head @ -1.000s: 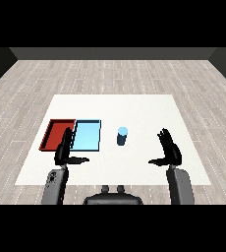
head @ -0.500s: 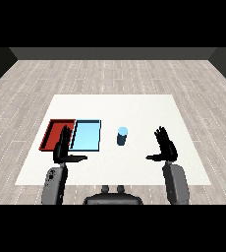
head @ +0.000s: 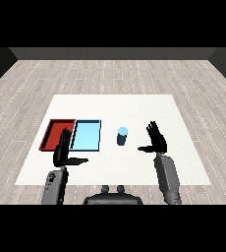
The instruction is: Pick the blue can and put it in the blue box
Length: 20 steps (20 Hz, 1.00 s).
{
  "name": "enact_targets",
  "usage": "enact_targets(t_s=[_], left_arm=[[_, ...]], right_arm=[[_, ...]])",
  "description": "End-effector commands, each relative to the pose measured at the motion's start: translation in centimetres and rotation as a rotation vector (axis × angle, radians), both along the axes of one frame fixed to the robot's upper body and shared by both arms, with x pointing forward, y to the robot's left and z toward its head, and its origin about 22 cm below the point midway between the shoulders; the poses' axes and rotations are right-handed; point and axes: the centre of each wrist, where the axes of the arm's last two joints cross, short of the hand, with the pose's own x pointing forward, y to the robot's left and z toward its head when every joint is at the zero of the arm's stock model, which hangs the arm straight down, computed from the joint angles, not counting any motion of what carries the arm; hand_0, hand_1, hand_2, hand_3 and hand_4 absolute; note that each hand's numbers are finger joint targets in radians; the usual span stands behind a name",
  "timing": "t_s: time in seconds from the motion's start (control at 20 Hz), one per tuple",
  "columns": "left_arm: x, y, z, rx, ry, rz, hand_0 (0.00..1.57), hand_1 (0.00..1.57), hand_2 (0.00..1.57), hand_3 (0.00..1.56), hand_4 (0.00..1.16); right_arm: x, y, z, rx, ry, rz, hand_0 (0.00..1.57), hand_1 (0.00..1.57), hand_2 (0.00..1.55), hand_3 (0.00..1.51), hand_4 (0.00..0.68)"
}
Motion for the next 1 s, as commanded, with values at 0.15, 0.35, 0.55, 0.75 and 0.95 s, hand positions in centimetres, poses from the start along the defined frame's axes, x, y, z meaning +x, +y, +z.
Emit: enact_targets(t_s=[0.15, 0.35, 0.55, 0.75, 0.95], left_arm=[[0.6, 0.9, -0.1, 0.002, -0.007, -0.017, 0.00, 0.00, 0.00, 0.00, 0.00], [0.7, 0.2, 0.6, 0.011, -0.005, 0.005, 0.00, 0.00, 0.00, 0.00, 0.00], [0.6, 0.0, 1.3, -0.013, 0.008, -0.006, 0.00, 0.00, 0.00, 0.00, 0.00], [-0.4, 1.6, 1.1, 0.003, -0.015, 0.006, 0.00, 0.00, 0.00, 0.00, 0.00], [0.1, 1.6, 0.3, -0.019, 0.003, 0.002, 0.00, 0.00, 0.00, 0.00, 0.00]], right_arm=[[1.8, -0.4, -2.1, 0.035, 0.051, -0.016, 0.00, 0.00, 0.00, 0.00, 0.000], [3.1, 2.9, -1.5, 0.009, 0.050, -0.014, 0.00, 0.00, 0.00, 0.00, 0.000], [1.8, 4.8, -4.1, 0.013, 0.076, 0.034, 0.00, 0.00, 0.00, 0.00, 0.000], [3.2, 7.7, -4.1, 0.023, 0.091, 0.039, 0.00, 0.00, 0.00, 0.00, 0.000], [3.6, 6.1, -4.7, 0.060, 0.092, 0.038, 0.00, 0.00, 0.00, 0.00, 0.000]])
